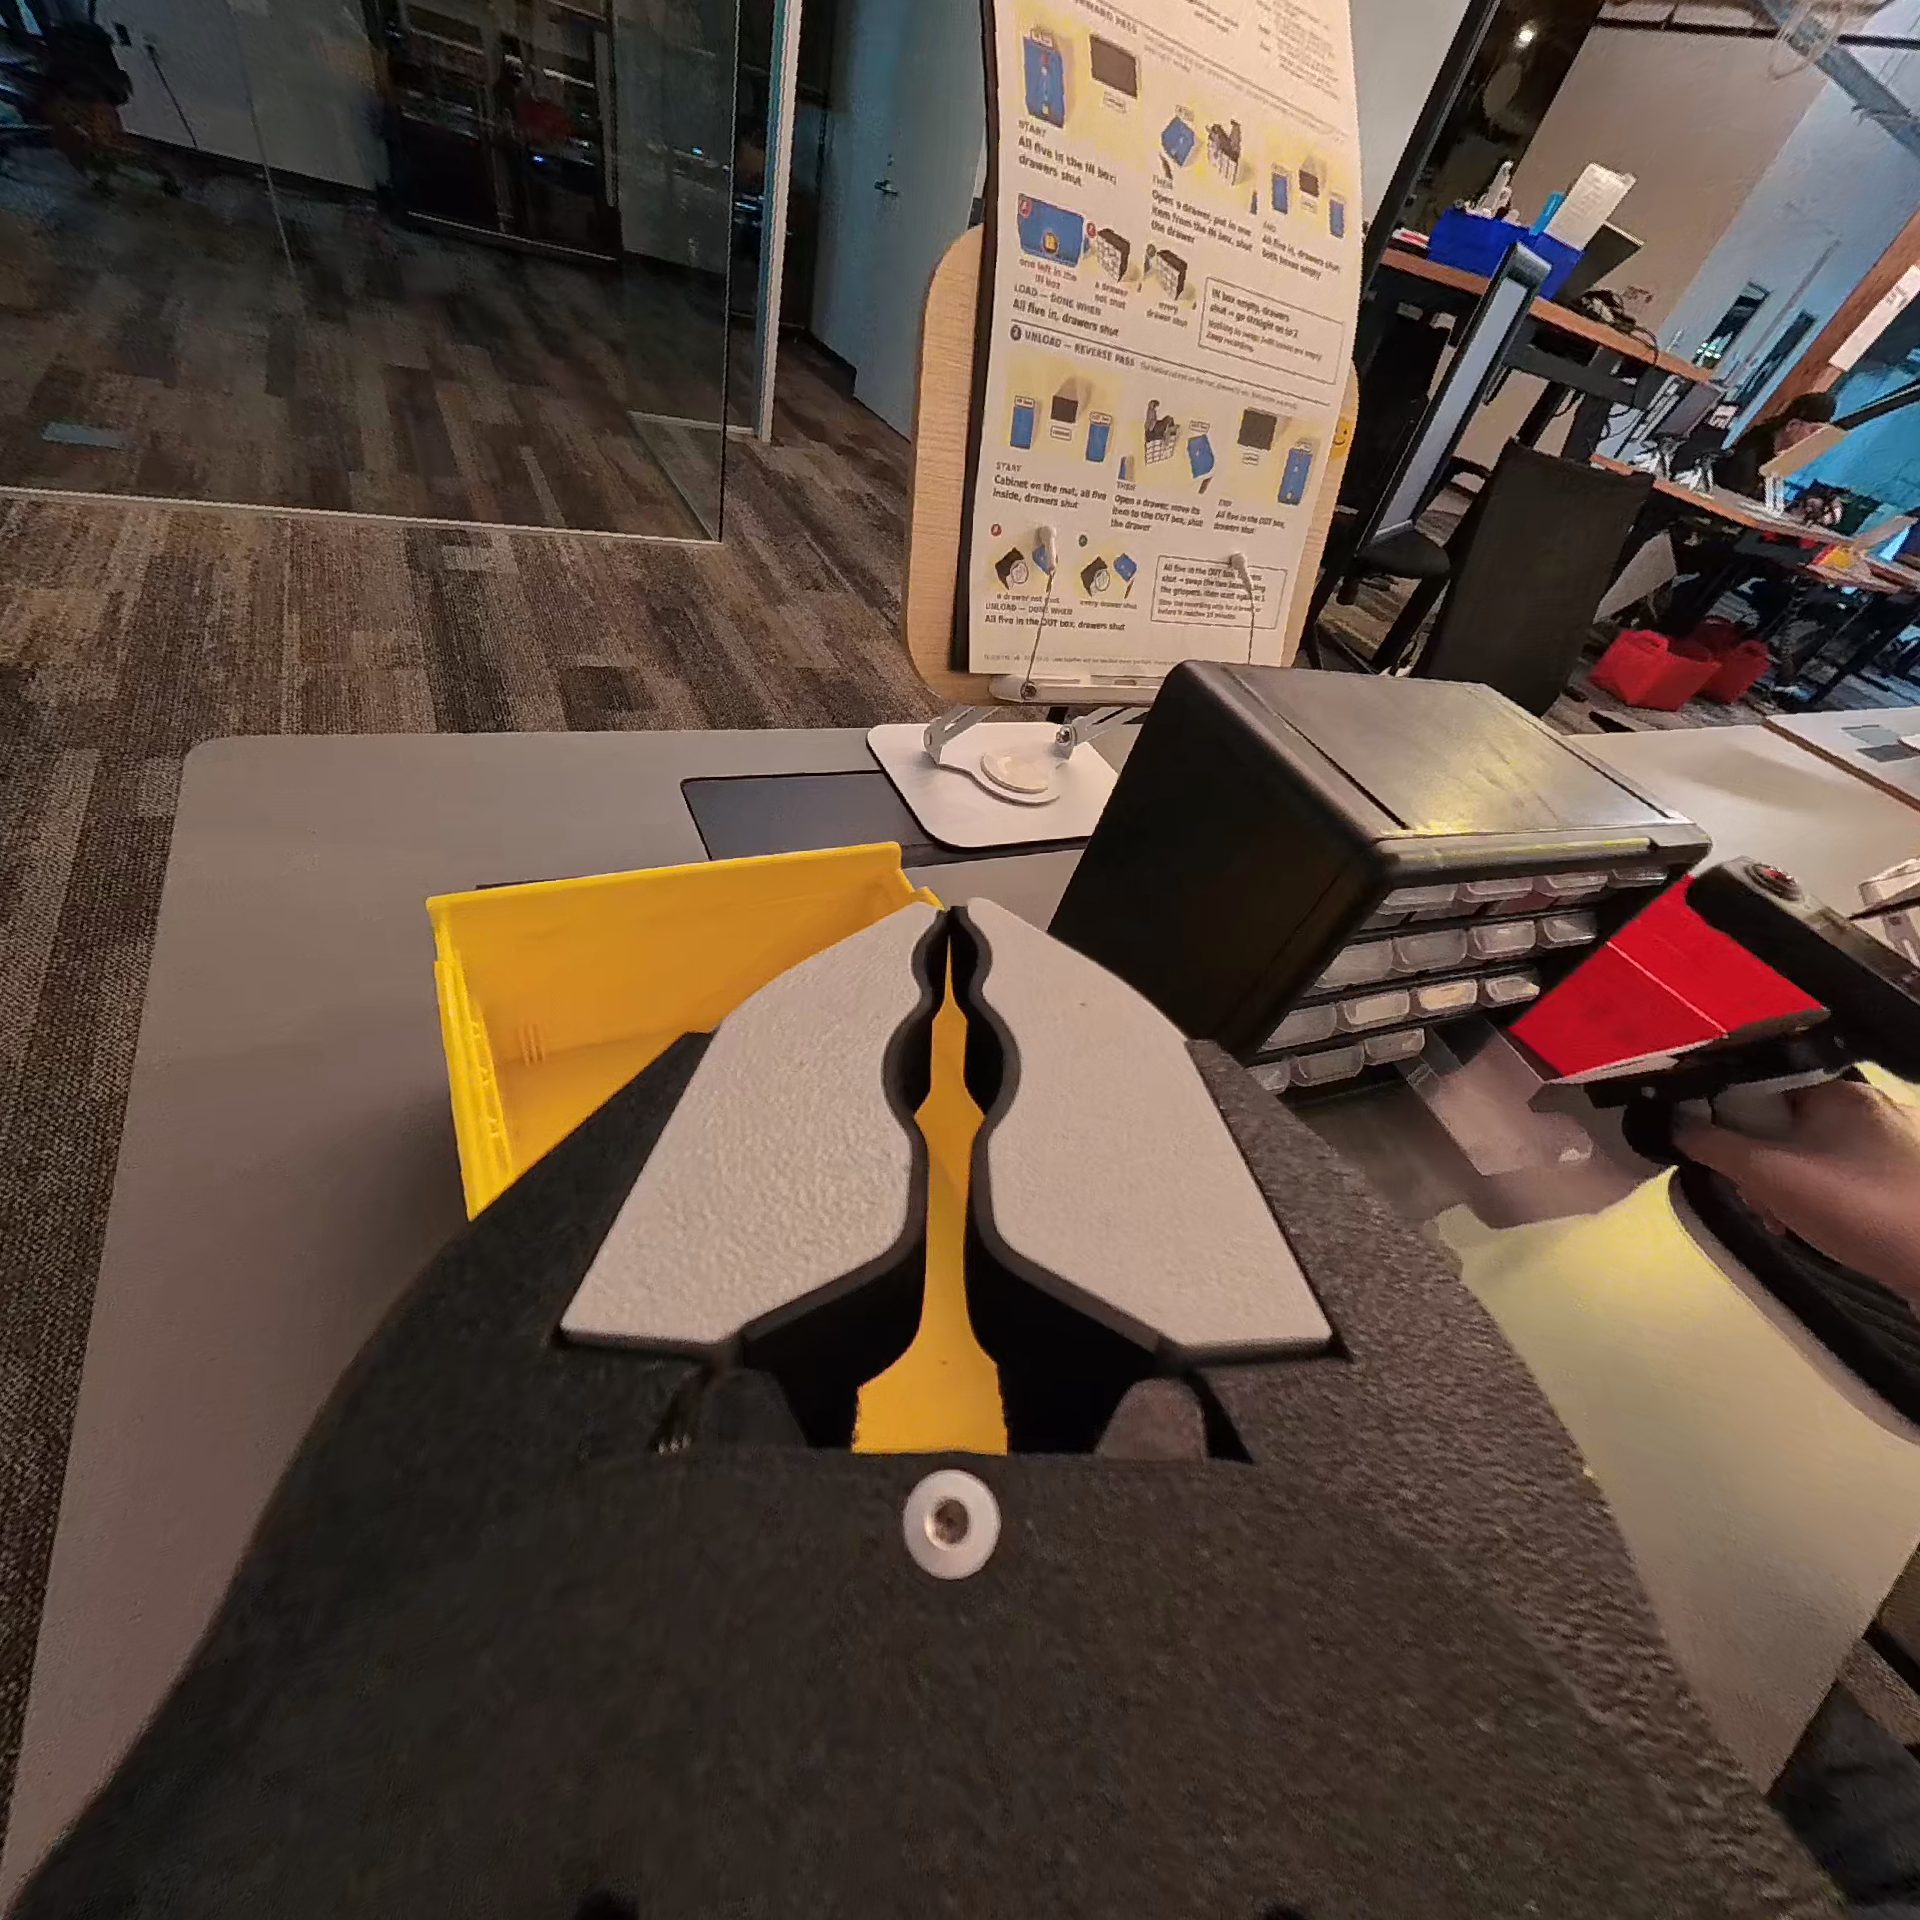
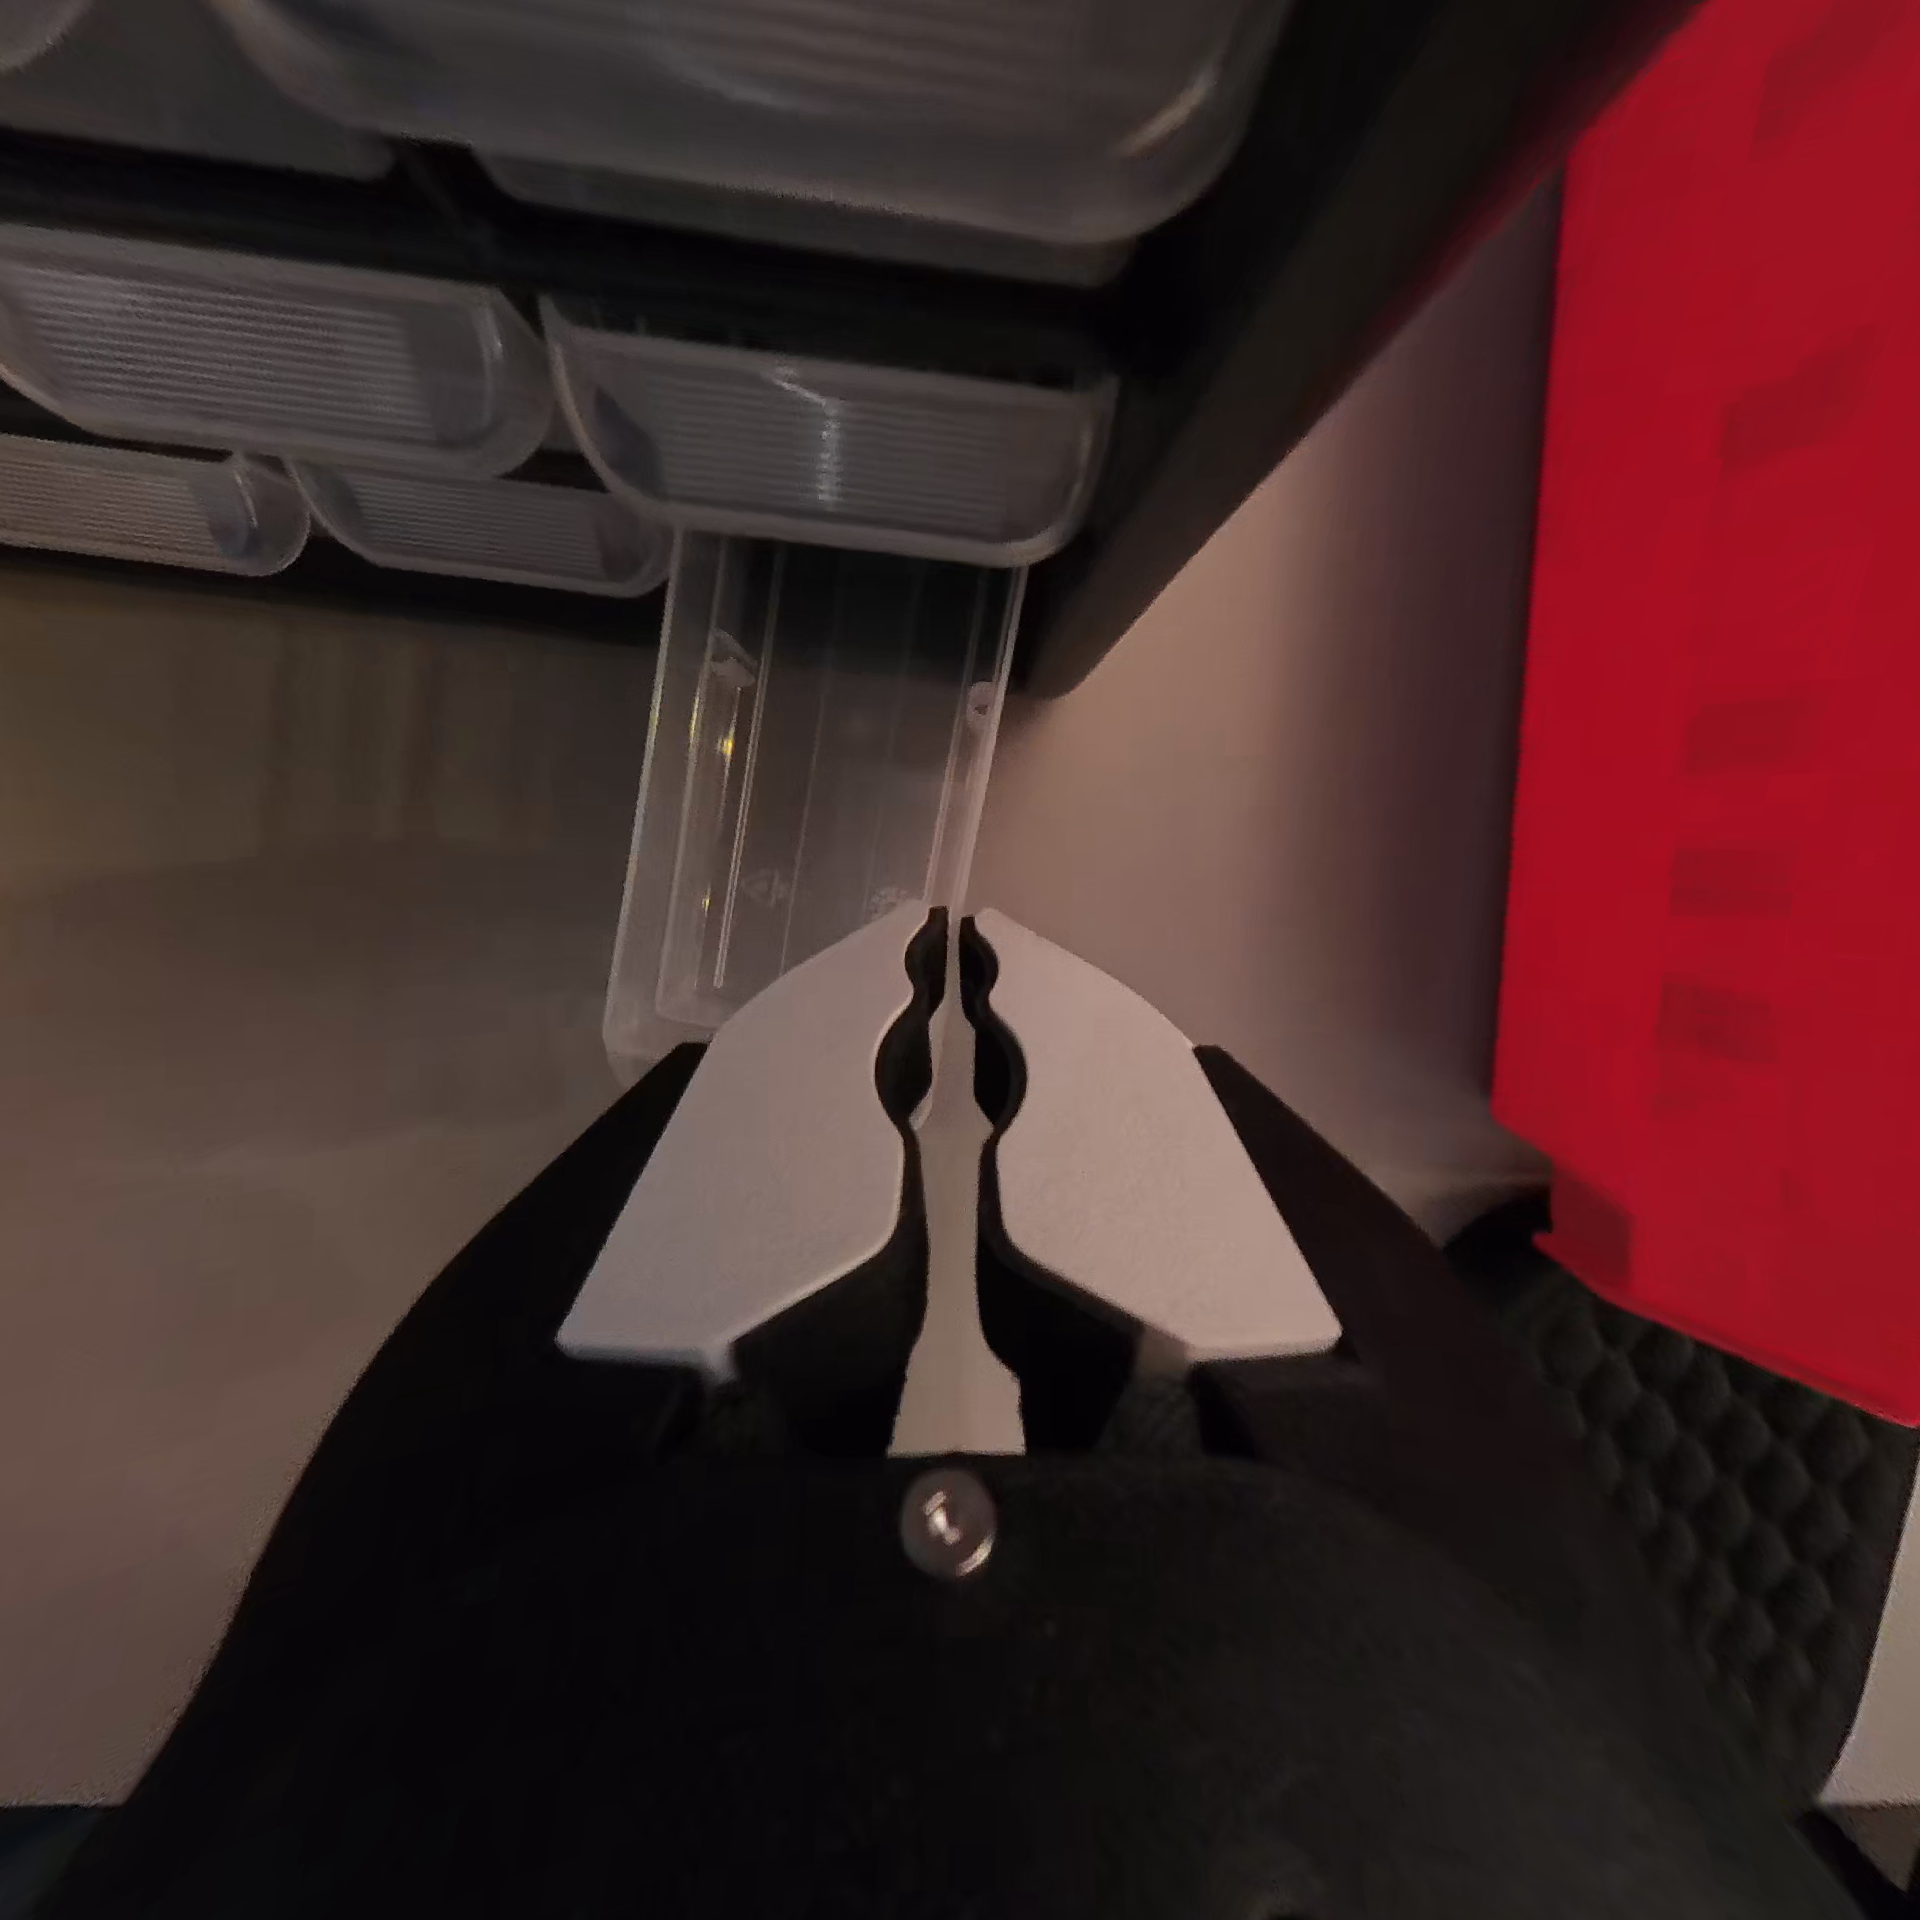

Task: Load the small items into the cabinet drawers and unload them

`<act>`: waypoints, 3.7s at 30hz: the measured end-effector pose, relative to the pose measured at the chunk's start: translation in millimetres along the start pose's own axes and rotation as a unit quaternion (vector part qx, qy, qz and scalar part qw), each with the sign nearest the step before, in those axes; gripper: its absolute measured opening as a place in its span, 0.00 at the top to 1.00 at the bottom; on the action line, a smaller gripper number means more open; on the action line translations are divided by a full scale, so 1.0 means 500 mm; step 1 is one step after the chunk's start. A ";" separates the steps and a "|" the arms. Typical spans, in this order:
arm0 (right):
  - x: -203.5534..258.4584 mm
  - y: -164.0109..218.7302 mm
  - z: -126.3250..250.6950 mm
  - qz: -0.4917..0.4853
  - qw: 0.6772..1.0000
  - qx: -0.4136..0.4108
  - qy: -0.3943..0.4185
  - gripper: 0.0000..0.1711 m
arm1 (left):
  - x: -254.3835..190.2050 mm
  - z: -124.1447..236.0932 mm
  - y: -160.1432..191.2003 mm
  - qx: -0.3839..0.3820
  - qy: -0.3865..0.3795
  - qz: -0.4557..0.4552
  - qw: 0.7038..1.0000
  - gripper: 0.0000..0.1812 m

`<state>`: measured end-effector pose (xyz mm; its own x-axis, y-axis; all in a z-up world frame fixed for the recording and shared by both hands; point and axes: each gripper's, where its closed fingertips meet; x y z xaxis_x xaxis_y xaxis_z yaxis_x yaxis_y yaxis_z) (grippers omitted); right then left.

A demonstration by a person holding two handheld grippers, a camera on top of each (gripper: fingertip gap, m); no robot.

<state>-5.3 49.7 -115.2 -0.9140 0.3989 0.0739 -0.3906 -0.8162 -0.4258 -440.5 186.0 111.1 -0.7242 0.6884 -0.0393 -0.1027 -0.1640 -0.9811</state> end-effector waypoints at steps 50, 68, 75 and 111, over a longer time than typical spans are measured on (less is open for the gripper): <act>0.163 -0.021 0.275 0.355 0.718 -0.314 -0.510 0.94 | -0.099 -0.066 0.378 0.420 0.320 -0.420 0.738 0.87; 0.185 -0.023 0.219 0.361 0.731 -0.270 -0.512 0.93 | -0.128 -0.158 0.482 0.428 0.349 -0.367 0.749 0.44; 0.168 -0.024 0.227 0.358 0.728 -0.276 -0.515 0.93 | -0.103 -0.193 0.503 0.443 0.289 -0.406 0.745 0.22; 0.159 -0.011 0.206 0.375 0.735 -0.251 -0.505 0.94 | -0.127 -0.145 0.477 0.403 0.293 -0.365 0.787 0.75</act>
<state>-86.8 42.8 -14.0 -0.5657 -0.8064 0.1727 0.1226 -0.2893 -0.9494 -369.8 154.4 -134.0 0.1431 0.9755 0.1671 -0.9149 0.1948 -0.3536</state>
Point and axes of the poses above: each gripper's, where its closed fingertips meet, z back along the fingers, y out of its underside, x = y × z across the jaws, and after that the axes turned 12 degrees about -z, right-handed
